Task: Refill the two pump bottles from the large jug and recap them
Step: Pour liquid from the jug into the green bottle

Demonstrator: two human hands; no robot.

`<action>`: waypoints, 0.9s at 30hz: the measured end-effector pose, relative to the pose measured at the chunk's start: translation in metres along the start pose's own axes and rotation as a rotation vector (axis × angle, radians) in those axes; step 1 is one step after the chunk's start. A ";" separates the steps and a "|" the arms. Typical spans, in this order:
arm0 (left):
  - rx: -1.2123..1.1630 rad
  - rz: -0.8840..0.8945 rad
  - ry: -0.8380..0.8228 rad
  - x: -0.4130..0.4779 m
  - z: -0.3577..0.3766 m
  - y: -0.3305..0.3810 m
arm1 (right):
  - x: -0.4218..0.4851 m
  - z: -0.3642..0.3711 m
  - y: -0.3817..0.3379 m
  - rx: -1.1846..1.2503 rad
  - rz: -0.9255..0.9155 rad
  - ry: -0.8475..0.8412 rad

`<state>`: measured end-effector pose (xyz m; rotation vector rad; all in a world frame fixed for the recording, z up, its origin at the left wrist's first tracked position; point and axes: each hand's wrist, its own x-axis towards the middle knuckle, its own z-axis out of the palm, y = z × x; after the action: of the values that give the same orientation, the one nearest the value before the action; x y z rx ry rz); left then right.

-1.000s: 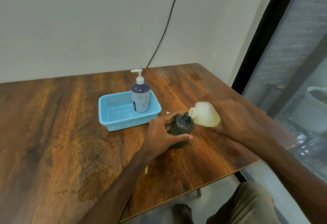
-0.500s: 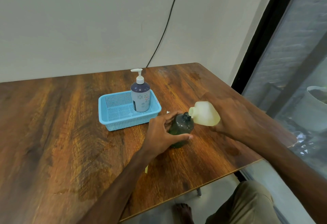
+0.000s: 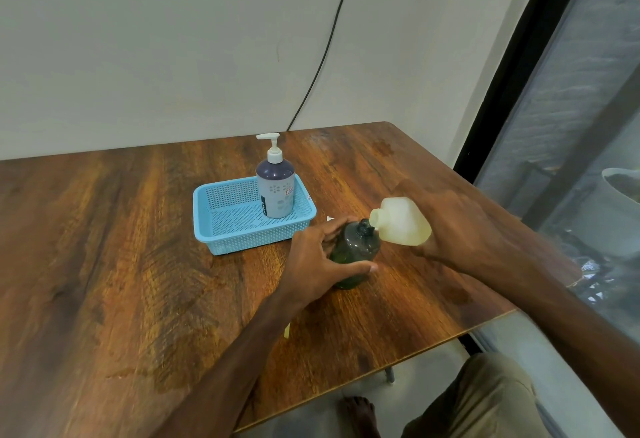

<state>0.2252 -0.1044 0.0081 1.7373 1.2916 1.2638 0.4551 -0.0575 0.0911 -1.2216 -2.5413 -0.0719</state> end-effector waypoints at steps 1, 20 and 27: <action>-0.003 0.001 0.001 0.000 0.000 0.000 | 0.000 0.000 0.000 -0.001 0.006 -0.001; -0.016 -0.005 0.035 0.000 0.001 -0.007 | 0.001 -0.004 -0.004 -0.022 0.022 -0.018; -0.033 -0.007 0.024 0.000 0.001 -0.005 | 0.001 -0.005 -0.005 -0.039 0.030 -0.044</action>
<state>0.2247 -0.1024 0.0029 1.6980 1.2819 1.2990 0.4520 -0.0604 0.0966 -1.2890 -2.5694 -0.0896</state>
